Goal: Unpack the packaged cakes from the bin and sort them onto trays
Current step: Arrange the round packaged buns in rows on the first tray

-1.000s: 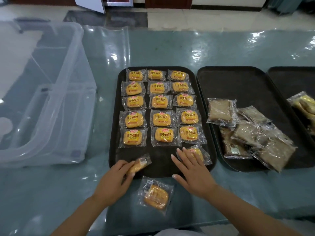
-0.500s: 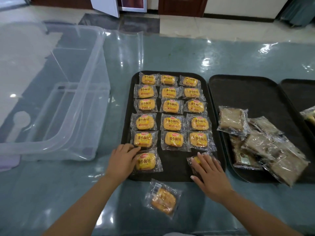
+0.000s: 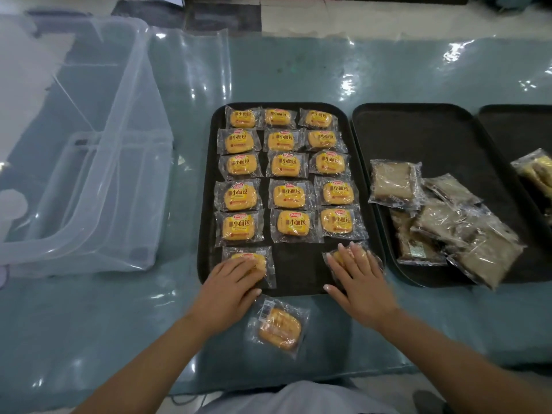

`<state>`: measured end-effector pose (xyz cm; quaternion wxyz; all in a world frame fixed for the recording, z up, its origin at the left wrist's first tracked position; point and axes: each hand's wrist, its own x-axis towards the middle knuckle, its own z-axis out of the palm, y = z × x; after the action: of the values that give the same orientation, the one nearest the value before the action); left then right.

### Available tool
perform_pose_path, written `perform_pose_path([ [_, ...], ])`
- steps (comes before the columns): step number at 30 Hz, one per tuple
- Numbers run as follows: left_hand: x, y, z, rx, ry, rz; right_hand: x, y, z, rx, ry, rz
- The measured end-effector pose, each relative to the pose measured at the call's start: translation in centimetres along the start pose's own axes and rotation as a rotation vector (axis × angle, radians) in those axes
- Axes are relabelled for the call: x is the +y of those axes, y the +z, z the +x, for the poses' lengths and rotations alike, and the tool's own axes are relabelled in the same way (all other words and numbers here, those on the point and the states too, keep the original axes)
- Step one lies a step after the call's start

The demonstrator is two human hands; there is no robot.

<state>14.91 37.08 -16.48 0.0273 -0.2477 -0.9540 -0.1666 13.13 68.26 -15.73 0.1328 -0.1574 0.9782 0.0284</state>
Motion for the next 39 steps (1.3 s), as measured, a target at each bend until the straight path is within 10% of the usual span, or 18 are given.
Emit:
perform_pose_path([
  [8,2.0,1.4,-1.3,-0.16,0.195,0.088,-3.9,0.3,-1.2,-0.024,-0.343,0.077],
  [25,2.8,1.0,-1.7,-0.062,0.099,-0.024,-5.2,0.0,-1.0,-0.104,-0.379,0.397],
  [39,3.6,-1.5,2.5,0.121,-0.21,-0.298,-2.0,-4.1,3.4,0.417,-0.247,0.488],
])
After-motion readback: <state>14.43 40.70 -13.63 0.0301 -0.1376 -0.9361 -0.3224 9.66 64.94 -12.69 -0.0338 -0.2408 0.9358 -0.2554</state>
